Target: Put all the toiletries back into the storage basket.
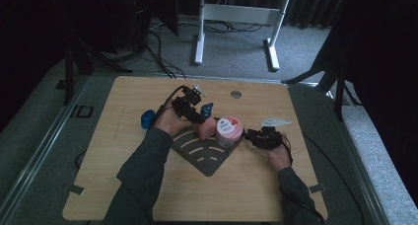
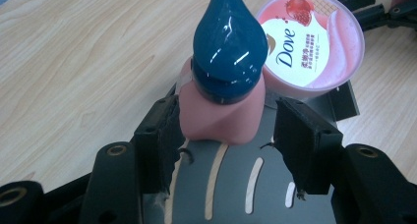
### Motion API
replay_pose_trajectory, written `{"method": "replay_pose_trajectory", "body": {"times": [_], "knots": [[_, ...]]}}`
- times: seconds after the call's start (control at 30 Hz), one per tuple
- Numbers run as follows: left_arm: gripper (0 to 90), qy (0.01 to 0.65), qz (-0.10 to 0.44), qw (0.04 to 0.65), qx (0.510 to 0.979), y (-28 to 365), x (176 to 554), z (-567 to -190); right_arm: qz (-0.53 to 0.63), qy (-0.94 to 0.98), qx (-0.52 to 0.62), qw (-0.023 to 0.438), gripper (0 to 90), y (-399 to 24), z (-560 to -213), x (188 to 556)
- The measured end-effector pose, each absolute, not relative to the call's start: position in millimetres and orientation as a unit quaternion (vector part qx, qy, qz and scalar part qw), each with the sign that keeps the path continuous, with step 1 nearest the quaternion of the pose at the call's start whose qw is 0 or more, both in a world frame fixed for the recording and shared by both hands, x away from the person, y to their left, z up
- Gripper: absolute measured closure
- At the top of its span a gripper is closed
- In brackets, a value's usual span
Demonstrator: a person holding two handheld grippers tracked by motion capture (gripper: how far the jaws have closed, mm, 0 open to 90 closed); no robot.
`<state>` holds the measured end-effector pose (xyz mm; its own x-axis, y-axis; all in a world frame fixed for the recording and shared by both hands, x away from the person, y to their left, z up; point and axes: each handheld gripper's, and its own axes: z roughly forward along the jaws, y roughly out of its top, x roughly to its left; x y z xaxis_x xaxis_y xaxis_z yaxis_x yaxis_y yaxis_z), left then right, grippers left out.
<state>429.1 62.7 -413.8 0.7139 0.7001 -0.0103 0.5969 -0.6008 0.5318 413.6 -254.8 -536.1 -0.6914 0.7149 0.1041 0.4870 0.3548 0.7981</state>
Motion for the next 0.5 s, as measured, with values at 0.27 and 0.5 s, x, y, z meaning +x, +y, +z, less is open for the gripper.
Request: {"method": "replay_pose_trajectory", "body": {"times": [0.27, 0.5], "knots": [[43.6, 0.363, 0.103, 0.249, 0.892, 66.4, 423.8, -415.1, 0.431, 0.812, 0.371, 0.131, 68.7, -254.9, -536.5, 413.1], [43.9, 0.367, 0.105, 0.241, 0.892, 76.3, 419.1, -418.3, 0.43, 0.813, 0.37, 0.132, 68.7, -255.1, -537.2, 412.8]]}}
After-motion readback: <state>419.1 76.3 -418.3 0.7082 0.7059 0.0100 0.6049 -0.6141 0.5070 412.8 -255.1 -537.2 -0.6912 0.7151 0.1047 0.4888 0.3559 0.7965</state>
